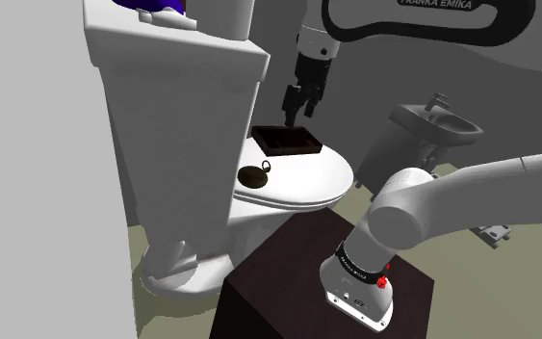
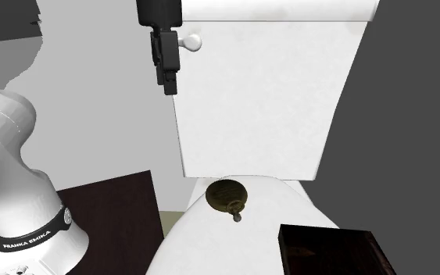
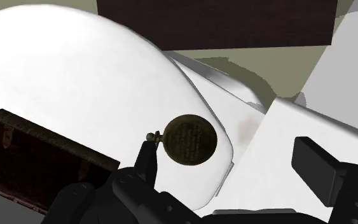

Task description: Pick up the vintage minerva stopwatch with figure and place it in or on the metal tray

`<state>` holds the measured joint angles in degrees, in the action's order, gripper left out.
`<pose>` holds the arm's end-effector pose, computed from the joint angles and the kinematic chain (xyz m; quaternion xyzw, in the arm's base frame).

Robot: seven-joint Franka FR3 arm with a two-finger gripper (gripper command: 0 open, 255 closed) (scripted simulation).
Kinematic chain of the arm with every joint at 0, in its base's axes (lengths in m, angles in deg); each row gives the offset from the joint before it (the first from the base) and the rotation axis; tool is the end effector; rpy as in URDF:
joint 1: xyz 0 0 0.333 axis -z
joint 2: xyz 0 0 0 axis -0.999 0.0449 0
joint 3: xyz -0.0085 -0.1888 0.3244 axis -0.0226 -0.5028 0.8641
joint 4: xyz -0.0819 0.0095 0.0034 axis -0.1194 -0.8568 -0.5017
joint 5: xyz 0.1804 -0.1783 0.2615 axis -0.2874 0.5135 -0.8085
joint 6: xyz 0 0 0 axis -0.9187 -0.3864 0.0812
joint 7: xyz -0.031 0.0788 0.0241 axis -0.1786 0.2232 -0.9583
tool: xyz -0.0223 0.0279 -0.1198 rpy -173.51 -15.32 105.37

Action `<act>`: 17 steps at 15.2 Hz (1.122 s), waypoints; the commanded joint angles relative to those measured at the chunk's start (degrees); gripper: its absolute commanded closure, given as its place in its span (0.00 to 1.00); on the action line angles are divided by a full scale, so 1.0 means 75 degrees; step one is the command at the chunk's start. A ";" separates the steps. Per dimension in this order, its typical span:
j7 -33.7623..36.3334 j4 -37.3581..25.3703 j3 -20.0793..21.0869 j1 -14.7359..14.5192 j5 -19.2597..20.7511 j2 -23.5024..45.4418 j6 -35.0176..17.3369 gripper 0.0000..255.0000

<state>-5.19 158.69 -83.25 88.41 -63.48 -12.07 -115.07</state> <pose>0.2528 0.0024 0.5675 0.9989 0.0014 -0.0262 0.0382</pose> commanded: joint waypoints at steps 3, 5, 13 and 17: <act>-0.0069 0.0322 -0.0162 0.0091 0.0048 0.0187 -0.0586 0.00; -0.0140 0.0602 -0.0326 0.0182 0.0093 0.0429 -0.1185 0.00; -0.0492 0.1270 -0.0997 0.0501 0.0157 0.1957 -0.3669 0.00; -0.0762 0.1309 -0.1343 0.0583 0.0028 0.3023 -0.4904 0.00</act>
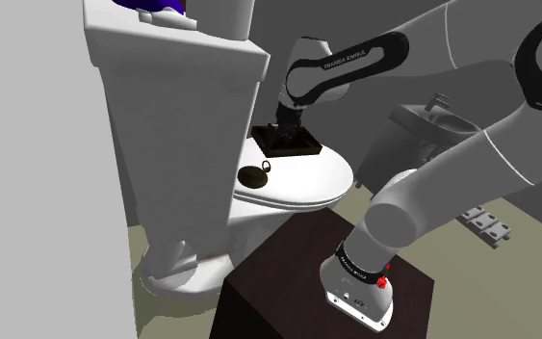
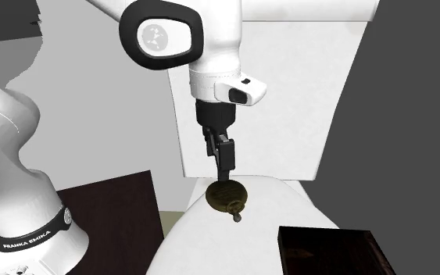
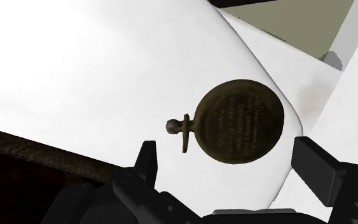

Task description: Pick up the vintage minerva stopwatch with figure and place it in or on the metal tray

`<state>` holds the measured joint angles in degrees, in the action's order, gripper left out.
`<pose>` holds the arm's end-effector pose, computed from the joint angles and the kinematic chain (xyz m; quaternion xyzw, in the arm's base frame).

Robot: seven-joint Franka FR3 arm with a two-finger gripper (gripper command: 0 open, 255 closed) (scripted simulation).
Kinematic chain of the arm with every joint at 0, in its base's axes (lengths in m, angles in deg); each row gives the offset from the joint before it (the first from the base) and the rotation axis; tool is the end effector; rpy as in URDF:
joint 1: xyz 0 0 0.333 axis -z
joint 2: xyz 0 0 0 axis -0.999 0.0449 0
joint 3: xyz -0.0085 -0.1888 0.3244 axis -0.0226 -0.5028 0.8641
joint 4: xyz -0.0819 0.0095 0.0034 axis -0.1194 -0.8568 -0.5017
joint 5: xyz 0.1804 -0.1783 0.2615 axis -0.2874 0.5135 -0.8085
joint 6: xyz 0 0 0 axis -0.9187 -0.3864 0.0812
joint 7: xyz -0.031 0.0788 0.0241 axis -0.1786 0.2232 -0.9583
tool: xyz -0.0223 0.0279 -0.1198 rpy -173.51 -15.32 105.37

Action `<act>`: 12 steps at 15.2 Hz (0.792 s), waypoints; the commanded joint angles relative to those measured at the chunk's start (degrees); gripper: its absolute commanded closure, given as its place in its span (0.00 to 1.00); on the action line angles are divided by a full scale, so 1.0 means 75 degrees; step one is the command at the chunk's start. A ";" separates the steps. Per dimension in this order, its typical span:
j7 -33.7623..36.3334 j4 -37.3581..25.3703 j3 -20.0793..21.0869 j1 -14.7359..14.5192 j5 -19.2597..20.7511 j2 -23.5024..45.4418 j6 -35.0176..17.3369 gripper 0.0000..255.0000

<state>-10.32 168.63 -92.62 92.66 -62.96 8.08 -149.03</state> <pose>0.3454 -0.0806 0.4315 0.9989 -0.0471 0.0064 0.0006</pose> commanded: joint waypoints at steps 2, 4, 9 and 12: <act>-0.0263 -0.0074 -0.0266 0.0029 -0.0187 0.0928 -0.0968 0.00; -0.0501 -0.0182 -0.0434 0.0019 -0.0413 0.1548 -0.1531 0.00; -0.0623 -0.0101 -0.0469 -0.0015 -0.0570 0.2021 -0.2084 0.00; -0.0723 -0.0040 -0.0480 -0.0052 -0.0708 0.2396 -0.2513 0.00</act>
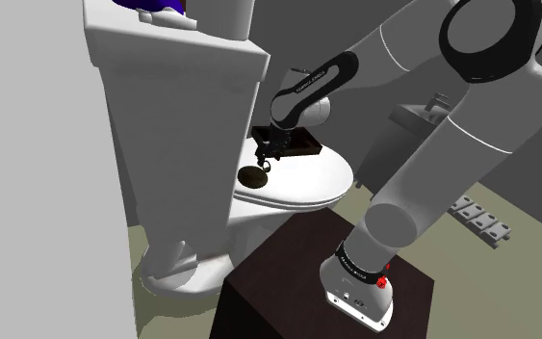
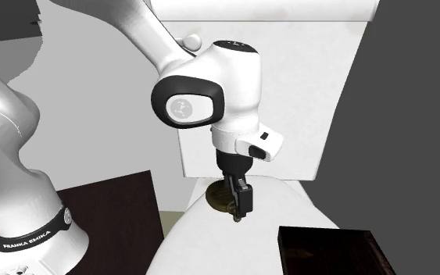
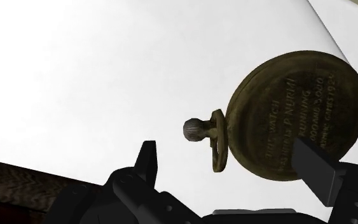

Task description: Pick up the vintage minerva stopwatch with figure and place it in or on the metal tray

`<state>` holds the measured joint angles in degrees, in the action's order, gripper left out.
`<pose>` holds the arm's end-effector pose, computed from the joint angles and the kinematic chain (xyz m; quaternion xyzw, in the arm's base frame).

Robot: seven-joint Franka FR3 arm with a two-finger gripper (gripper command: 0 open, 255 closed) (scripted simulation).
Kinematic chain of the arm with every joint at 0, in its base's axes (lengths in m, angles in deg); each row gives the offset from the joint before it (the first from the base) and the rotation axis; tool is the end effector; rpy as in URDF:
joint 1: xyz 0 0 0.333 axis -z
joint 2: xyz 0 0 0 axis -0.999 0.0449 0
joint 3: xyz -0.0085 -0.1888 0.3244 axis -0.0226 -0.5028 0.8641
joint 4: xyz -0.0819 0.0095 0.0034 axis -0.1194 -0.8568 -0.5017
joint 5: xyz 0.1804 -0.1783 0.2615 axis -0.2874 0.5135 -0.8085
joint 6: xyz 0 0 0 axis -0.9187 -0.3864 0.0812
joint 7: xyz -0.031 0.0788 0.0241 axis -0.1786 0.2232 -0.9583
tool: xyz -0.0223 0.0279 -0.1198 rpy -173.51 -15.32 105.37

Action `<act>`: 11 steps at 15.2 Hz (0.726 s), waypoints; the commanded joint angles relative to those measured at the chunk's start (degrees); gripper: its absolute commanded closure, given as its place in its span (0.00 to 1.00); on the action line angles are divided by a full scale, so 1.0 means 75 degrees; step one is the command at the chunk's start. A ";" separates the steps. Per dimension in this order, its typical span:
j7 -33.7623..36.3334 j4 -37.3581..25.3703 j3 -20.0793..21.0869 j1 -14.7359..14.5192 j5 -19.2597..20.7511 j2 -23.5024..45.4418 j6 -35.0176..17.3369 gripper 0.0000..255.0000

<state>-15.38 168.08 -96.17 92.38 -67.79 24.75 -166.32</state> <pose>0.3965 -0.1121 0.3512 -0.9977 0.0644 -0.0196 0.0117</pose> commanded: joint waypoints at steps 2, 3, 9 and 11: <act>-0.0048 0.0034 -0.0005 -0.0014 -0.0063 0.0172 -0.0208 0.00; -0.0049 0.0033 -0.0005 -0.0014 -0.0064 0.0172 -0.0208 0.00; -0.0049 0.0034 -0.0005 -0.0013 -0.0064 0.0171 -0.0206 1.00; -0.0049 0.0034 -0.0005 -0.0013 -0.0064 0.0171 -0.0206 1.00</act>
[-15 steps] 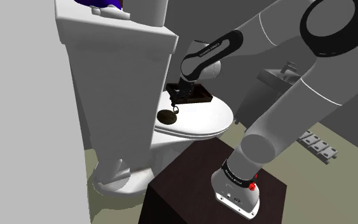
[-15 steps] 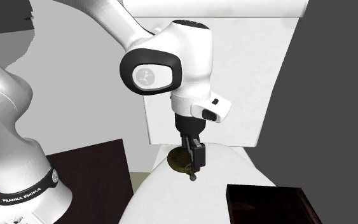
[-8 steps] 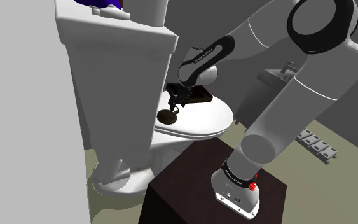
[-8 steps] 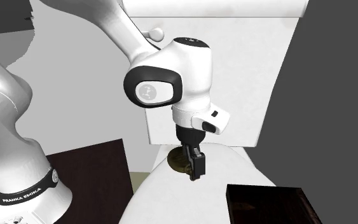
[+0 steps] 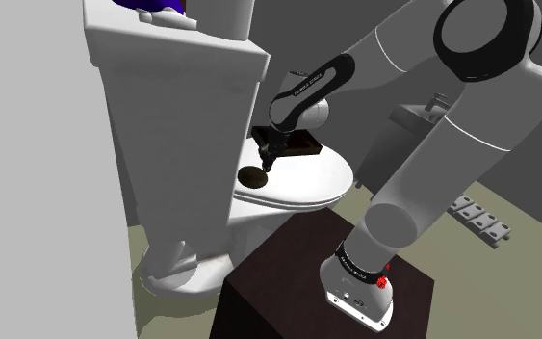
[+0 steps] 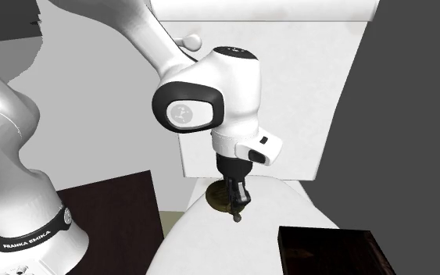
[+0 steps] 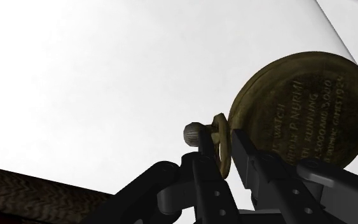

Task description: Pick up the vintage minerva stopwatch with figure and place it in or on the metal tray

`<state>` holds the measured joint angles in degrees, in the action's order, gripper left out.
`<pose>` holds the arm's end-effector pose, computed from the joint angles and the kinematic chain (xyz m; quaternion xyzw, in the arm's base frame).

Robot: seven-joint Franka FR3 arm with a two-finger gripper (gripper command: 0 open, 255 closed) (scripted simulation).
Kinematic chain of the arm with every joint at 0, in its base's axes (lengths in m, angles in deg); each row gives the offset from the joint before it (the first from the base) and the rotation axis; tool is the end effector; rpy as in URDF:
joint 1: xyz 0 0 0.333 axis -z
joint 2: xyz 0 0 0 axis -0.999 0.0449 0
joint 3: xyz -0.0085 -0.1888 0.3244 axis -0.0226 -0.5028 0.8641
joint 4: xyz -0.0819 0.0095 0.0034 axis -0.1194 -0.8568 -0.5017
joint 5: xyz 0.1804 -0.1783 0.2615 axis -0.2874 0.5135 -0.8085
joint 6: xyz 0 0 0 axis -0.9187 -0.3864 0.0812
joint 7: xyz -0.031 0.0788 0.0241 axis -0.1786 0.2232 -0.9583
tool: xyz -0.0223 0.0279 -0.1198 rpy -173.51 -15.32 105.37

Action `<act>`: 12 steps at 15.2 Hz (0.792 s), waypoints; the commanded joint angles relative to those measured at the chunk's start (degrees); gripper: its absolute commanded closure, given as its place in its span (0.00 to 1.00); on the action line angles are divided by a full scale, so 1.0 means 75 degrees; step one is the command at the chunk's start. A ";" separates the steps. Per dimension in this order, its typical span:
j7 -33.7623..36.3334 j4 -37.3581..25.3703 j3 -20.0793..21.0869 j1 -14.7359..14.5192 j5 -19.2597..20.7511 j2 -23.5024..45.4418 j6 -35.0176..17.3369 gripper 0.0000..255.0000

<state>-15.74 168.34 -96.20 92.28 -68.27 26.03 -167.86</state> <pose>0.3985 -0.1122 0.3429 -0.9977 0.0645 -0.0198 0.0115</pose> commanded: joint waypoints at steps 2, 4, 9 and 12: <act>0.0000 0.0000 0.0000 0.0000 0.0000 0.0000 0.0000 1.00; 0.0000 0.0000 0.0000 0.0000 0.0000 0.0000 0.0000 1.00; 0.0062 -0.0040 0.0005 0.0015 0.0079 -0.0204 0.0239 1.00; 0.0142 -0.0115 0.0019 0.0038 0.0178 -0.0497 0.0602 1.00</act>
<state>-14.64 167.85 -95.98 92.44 -67.13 22.85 -164.28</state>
